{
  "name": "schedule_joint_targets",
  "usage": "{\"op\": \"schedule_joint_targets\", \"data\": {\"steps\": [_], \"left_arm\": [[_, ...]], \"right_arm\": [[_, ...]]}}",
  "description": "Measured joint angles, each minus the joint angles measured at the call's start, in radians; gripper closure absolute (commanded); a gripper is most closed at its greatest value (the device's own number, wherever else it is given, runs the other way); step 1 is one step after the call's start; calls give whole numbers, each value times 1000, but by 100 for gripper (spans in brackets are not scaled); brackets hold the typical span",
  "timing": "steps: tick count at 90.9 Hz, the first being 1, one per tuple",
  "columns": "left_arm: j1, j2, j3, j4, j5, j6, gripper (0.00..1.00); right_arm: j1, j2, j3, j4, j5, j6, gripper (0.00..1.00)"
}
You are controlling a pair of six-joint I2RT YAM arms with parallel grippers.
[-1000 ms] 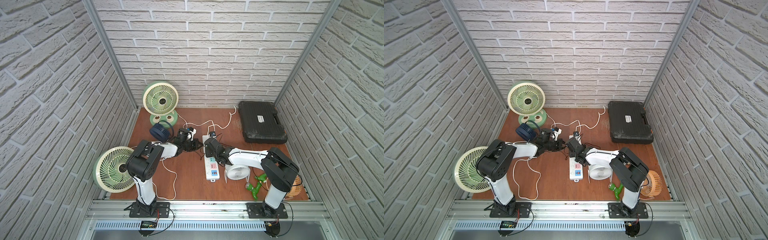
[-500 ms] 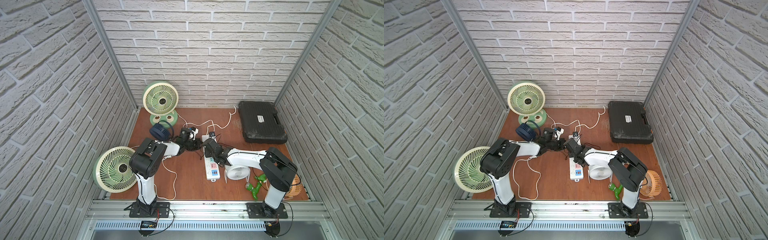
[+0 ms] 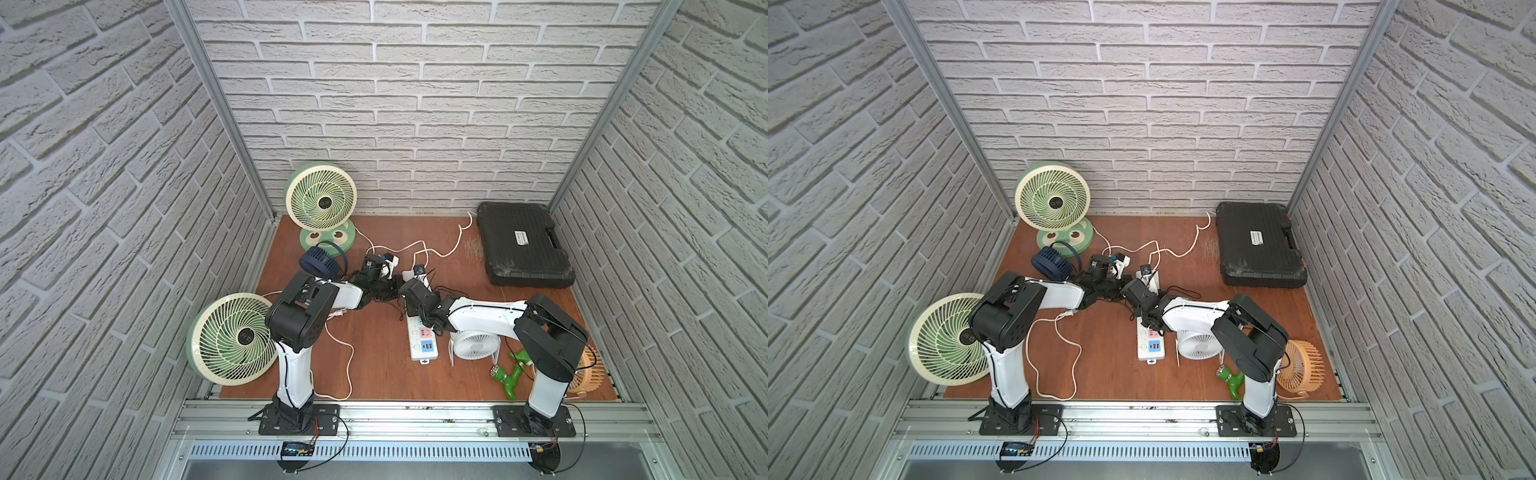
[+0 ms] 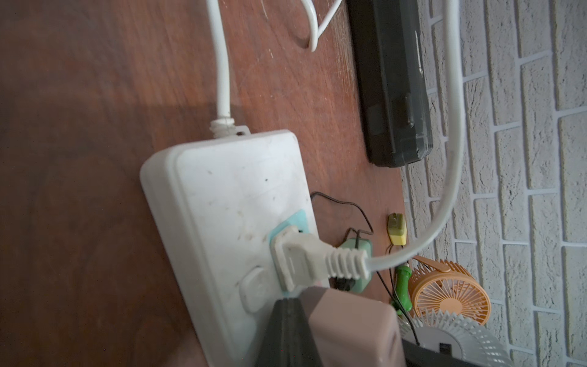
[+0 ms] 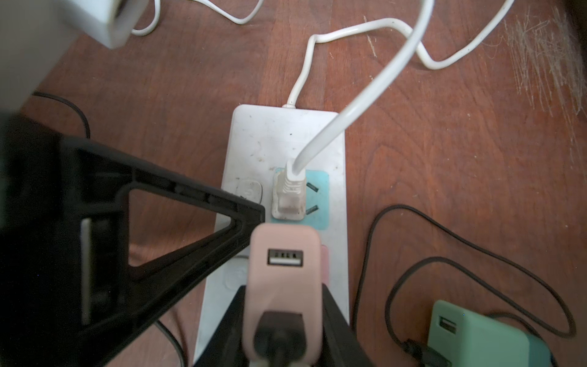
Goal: Unplug the desk fan from the power strip
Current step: Remove the plug from the socket.
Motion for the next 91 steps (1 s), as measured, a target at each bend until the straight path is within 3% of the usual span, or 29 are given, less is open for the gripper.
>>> {"op": "schedule_joint_targets", "data": {"steps": [17,45,69,91], "left_arm": [[-2,3,0,7,-2,-6,100],[-5,3,0,9,1,-7,100],[-5,3,-2,14,-9,-7,100],[-5,3,-5,22,-9,-7,100]], "right_arm": [[-17,-17,-19,19,-46,17,83],[13,-13,26,-85,-5,-3,83],[-45,-41,-4,-54,-130,39,83],[0,-5,83,-177,-46,14,83]]}}
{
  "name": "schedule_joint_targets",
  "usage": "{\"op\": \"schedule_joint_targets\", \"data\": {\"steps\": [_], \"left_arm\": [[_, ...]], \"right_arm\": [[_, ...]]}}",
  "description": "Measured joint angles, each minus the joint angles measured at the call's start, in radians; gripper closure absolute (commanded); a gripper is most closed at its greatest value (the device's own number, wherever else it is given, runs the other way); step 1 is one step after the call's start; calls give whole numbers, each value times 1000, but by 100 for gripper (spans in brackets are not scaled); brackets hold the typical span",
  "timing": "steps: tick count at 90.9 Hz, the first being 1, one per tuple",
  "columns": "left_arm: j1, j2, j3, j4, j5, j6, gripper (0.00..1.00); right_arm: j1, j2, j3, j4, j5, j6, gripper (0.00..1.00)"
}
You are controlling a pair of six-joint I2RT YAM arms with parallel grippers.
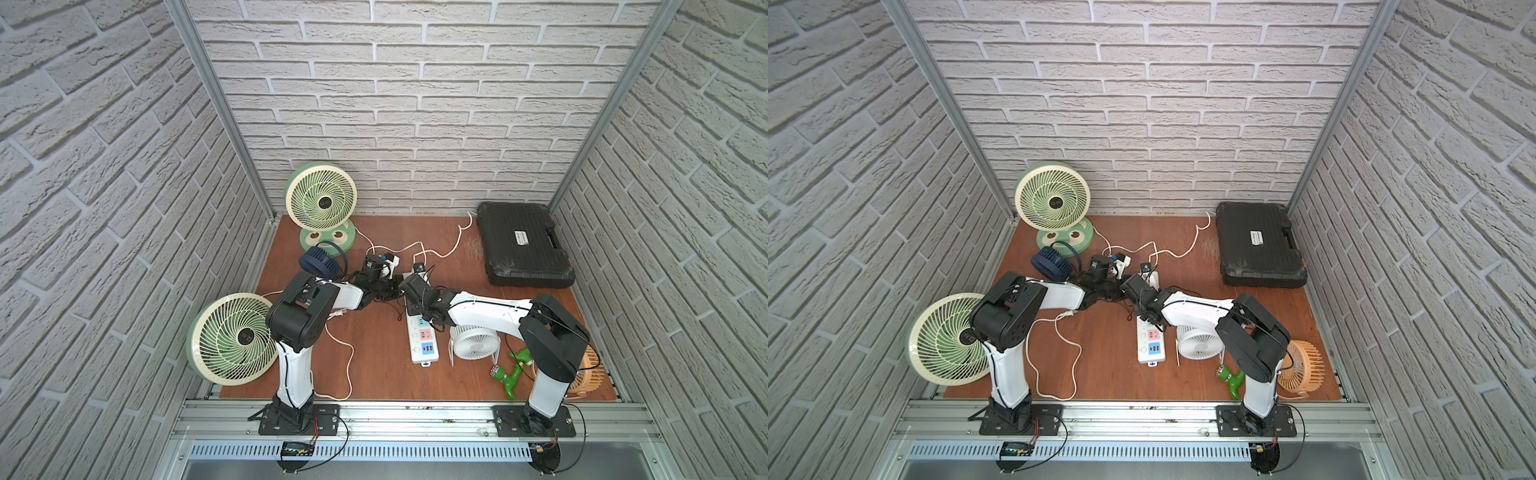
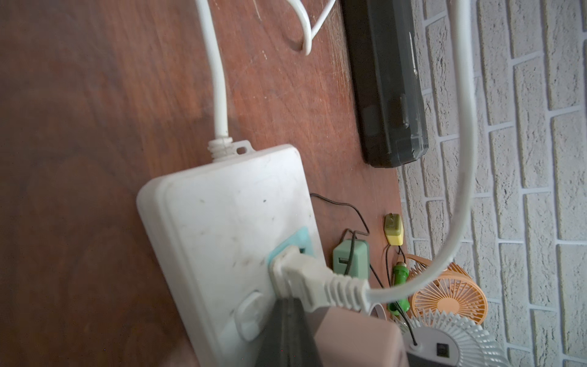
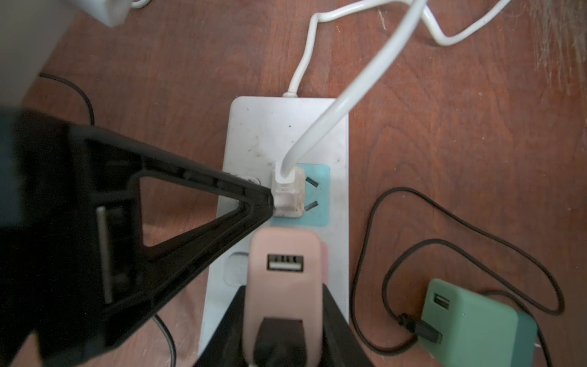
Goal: Unplug the desk fan from the power strip
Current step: Remove the plug from the socket.
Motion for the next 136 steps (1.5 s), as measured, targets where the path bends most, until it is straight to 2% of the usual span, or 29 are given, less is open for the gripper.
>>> {"op": "schedule_joint_targets", "data": {"steps": [27,55,78,102,127,136], "left_arm": [[0,0,-2,-2,-4,0,100],[-1,0,-2,13,4,0,100],[-6,0,-2,-1,-4,0,100],[-5,0,-2,6,-5,4,100],[-13,-16,0,-41,-38,47,100],[-13,-22,0,-53,-45,57,100]], "right_arm": [[-52,-24,-34,27,-97,27,83],[7,-1,42,-91,7,-9,82],[-41,-16,4,-52,-85,11,82],[7,31,98,-162,-2,-3,82],[-24,18,86,-142,-74,9,82],[-17,19,94,-150,-60,5,82]]}}
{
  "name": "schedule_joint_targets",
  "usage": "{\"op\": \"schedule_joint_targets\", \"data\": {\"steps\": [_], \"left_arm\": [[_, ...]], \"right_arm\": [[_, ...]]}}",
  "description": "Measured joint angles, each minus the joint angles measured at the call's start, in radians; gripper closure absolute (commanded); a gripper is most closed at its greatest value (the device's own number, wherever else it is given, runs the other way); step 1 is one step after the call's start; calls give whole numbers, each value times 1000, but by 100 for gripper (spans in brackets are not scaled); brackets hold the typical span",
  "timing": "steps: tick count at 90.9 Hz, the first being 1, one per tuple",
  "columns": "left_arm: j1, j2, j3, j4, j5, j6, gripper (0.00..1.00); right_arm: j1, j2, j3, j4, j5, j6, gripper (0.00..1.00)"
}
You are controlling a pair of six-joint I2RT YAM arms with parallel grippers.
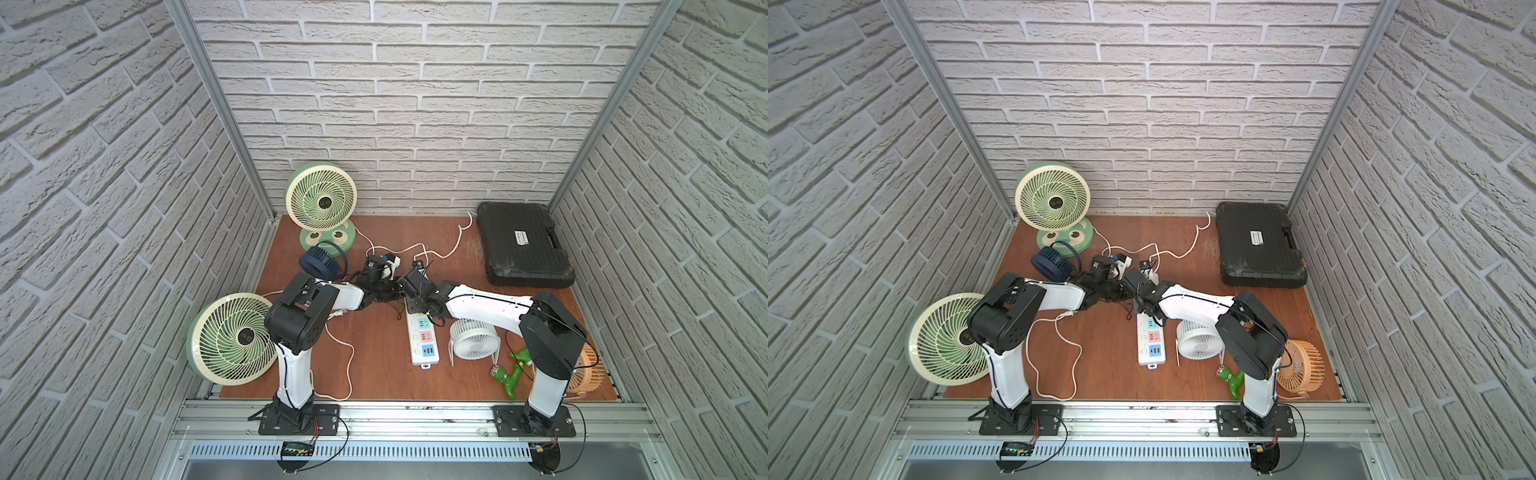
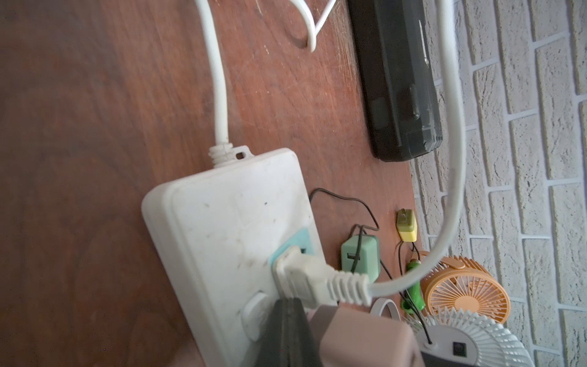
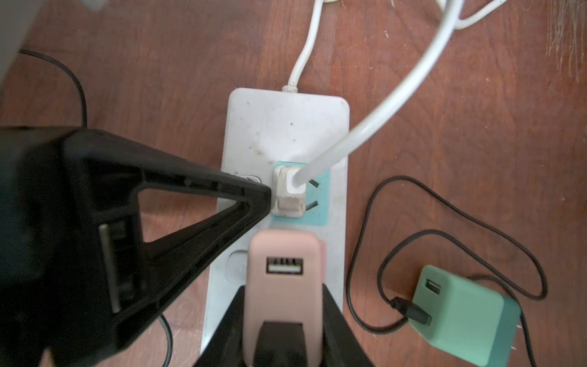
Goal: Unplug the desk fan from the power strip
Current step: Remove the plug from the socket, then place the plug at the center of the board.
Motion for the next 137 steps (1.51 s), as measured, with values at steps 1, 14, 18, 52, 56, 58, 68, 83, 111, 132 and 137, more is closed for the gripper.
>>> {"op": "schedule_joint_targets", "data": {"steps": [1,14,18,52,56,58,68,83,111,132,137], "left_arm": [[0,0,0,-1,-1,0,100],[0,-1,0,-3,-2,7,100],[0,-1,0,-4,-2,7,100],[0,-32,1,-67,-14,24,100],[1,-45,1,-94,-20,31,100],[2,-52,1,-108,-23,32,100],[11,-106,1,-173,-34,55,100],[51,-239,1,-249,-53,92,100],[182,-488,-61,-344,-98,147,100],[285,-684,-149,-431,-152,177,100],[305,-724,-166,-449,-164,183,100]], "right_arm": [[2,1,2,-2,3,0,82],[26,1,25,-18,52,-4,82],[27,-2,25,-14,61,-4,82],[15,-103,-9,-1,86,-5,82],[12,-107,-9,4,84,-5,82],[10,-108,-9,7,82,-6,82],[5,-109,-10,15,68,-11,82],[-1,-111,-14,35,32,-29,82],[-6,-100,0,114,-105,-77,83],[-19,26,120,170,-230,-87,83],[-26,68,160,173,-253,-88,82]]}}
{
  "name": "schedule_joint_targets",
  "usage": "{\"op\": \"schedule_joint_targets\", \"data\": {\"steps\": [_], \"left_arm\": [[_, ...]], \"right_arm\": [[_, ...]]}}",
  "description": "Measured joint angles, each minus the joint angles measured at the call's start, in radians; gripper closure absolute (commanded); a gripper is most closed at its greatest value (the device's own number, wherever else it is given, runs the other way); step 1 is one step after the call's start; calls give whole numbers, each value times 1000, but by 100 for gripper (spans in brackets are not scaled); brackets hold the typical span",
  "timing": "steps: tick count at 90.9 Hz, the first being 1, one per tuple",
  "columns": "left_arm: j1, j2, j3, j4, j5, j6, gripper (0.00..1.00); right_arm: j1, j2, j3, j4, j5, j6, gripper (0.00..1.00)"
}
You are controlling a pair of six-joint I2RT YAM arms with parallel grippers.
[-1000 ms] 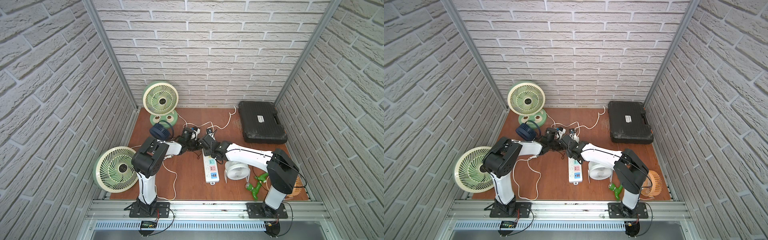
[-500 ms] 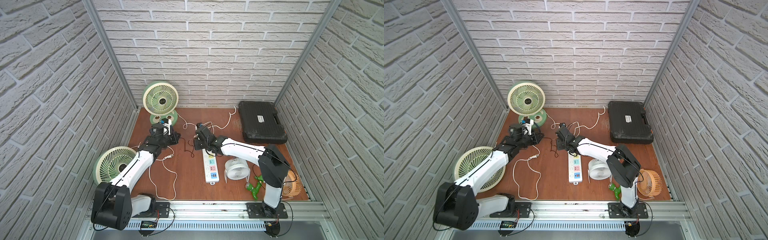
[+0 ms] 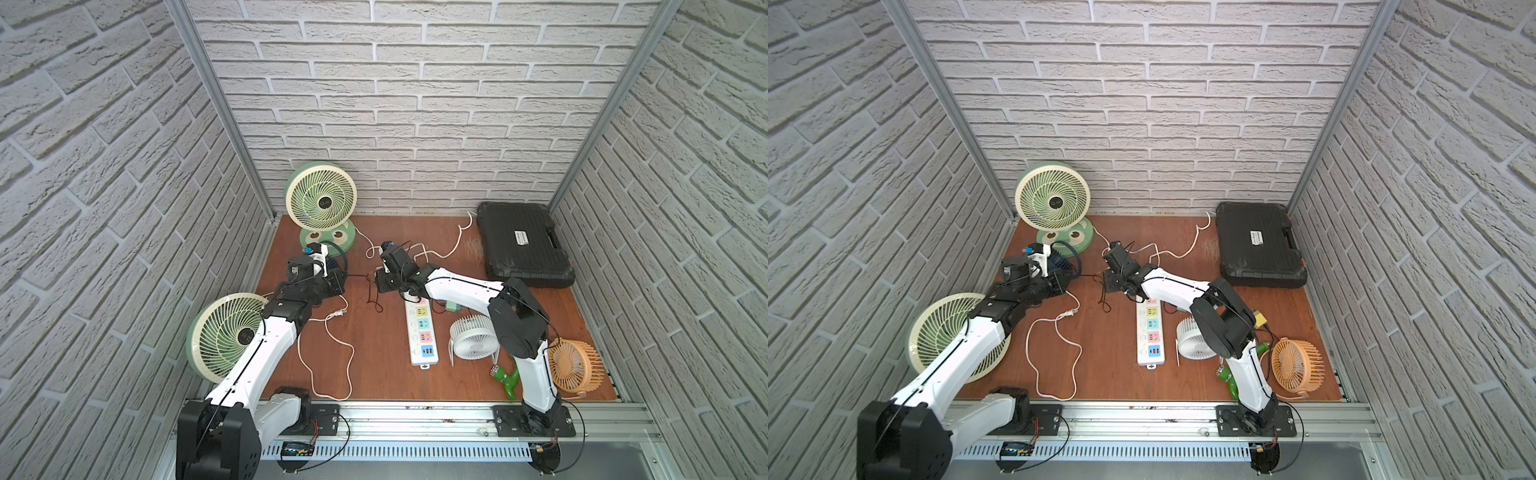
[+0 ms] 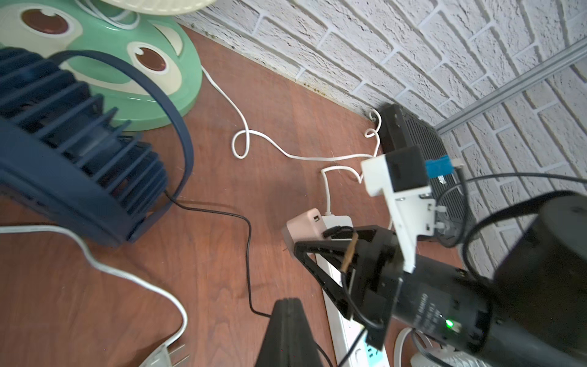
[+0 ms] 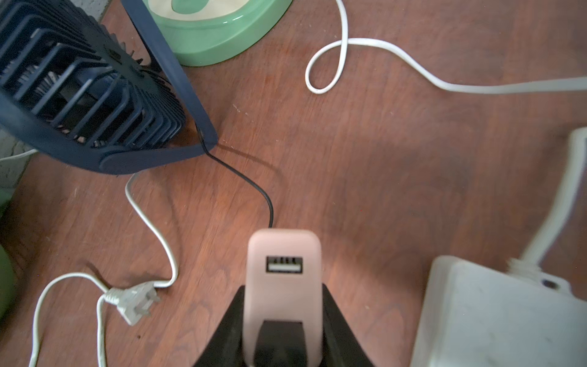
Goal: Unplug the desk fan from the power strip
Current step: Place the plug at the center of the board.
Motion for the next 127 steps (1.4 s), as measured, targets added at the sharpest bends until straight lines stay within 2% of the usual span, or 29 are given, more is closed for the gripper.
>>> {"op": "schedule_joint_targets", "data": {"steps": [25,47,94,110,127], "left_arm": [[87,-164,-67,-89,-53,24,100],[113,-205,-92,-124,-68,27,100],[117,-177,-95,-127,-69,26,100],[117,-171,-95,-126,-67,26,100],[117,-156,-95,-117,-58,24,100]], "right_arm": [[-25,243,228,15,-109,-11,80],[-29,369,354,-16,-158,-13,76],[-32,374,370,-36,-179,-18,52],[-43,333,322,-39,-178,-25,45],[-69,250,280,-64,-154,-41,42]]}}
